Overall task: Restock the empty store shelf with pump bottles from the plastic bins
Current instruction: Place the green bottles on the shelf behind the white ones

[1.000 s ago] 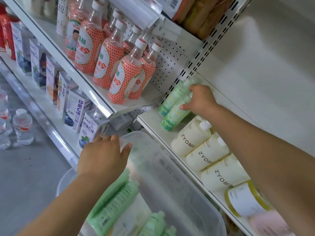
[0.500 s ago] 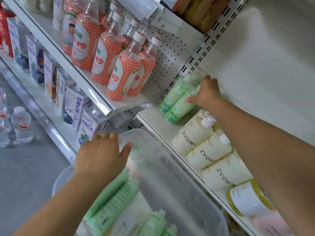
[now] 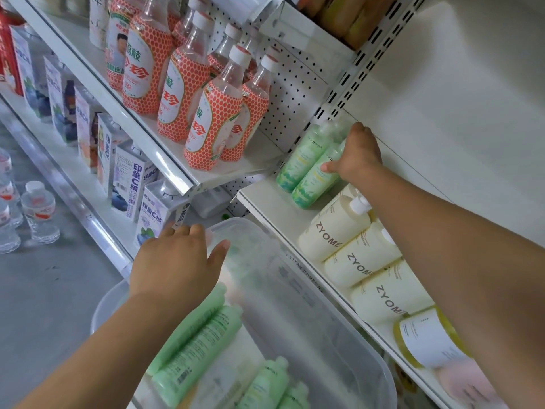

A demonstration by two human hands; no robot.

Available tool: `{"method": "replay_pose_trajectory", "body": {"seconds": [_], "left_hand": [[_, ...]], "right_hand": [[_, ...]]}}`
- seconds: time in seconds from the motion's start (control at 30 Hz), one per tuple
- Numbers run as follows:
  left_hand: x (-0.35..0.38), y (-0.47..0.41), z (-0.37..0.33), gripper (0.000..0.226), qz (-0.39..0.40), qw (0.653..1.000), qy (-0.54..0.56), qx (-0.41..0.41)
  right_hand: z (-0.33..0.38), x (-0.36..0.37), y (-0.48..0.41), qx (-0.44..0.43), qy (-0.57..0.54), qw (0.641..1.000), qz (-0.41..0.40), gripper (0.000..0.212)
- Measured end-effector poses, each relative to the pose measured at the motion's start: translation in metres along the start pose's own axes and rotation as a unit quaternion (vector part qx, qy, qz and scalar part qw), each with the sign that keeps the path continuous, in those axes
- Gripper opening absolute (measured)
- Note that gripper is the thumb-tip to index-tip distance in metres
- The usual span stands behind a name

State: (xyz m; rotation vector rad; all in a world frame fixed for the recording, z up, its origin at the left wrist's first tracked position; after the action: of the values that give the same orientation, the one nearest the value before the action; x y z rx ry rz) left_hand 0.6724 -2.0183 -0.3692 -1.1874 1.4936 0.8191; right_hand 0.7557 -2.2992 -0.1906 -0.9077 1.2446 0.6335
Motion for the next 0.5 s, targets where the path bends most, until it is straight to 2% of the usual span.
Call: {"method": "replay_pose_trajectory", "body": {"seconds": [0.23, 0.4, 0.5], "left_hand": [[-0.004, -0.001, -0.002, 0.057, 0.011, 1.000, 0.000, -0.006], [-0.009, 0.001, -0.004, 0.058, 0.021, 1.000, 0.010, -0.006], [-0.013, 0.004, -0.003, 0.055, 0.004, 1.000, 0.030, -0.003]], "right_hand": [[0.007, -0.003, 0.012, -0.004, 0.039, 0.999, 0.033, 0.108], [0.027, -0.021, 0.049, -0.105, 0.075, 0.992, 0.009, 0.093], [0.045, -0.024, 0.094, -0.179, 0.038, 0.983, -0.018, 0.079]]}}
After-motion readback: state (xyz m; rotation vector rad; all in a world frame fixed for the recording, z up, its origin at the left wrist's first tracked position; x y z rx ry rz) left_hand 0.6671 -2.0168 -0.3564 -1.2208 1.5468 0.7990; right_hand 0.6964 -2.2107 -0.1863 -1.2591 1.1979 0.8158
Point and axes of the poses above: each hand's wrist, its own y-axis away from the middle knuckle, its own x-axis out of the palm, z = x × y, the point moved 2 cm from there along -y, towards the middle knuckle, and after that the axes turned 5 degrees about -y, right-handed, at the moved point
